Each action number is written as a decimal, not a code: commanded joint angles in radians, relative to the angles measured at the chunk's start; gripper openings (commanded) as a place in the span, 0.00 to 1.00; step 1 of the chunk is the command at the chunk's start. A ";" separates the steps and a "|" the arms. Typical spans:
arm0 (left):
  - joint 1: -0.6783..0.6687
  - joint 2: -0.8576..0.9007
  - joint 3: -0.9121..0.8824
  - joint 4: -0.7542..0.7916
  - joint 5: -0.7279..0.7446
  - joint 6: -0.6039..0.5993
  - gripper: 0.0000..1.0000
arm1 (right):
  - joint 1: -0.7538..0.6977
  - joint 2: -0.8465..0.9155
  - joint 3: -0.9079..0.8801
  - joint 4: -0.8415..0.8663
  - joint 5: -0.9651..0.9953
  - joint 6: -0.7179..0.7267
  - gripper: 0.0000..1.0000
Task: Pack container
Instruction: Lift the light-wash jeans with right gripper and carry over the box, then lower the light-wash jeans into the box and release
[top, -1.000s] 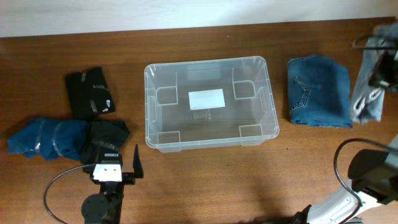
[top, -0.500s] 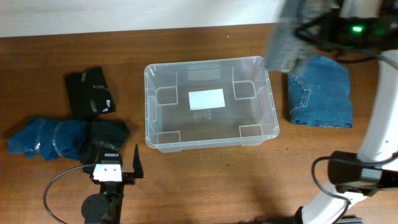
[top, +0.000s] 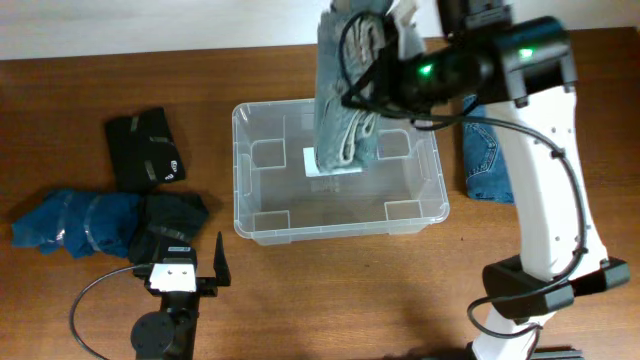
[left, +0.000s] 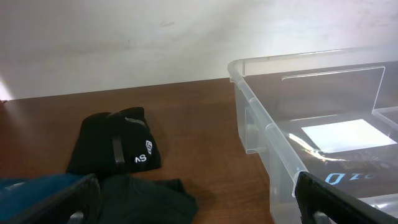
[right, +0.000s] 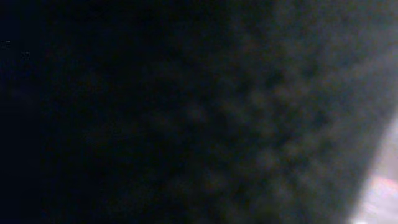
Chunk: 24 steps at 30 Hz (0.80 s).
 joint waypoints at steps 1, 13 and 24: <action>0.006 -0.008 -0.004 -0.001 0.014 0.012 0.99 | 0.035 -0.008 -0.045 -0.008 0.185 0.034 0.04; 0.006 -0.008 -0.004 -0.001 0.014 0.012 0.99 | 0.149 -0.008 -0.389 0.160 0.209 0.064 0.04; 0.006 -0.008 -0.004 -0.001 0.014 0.012 0.99 | 0.146 -0.008 -0.570 0.283 0.221 0.075 0.04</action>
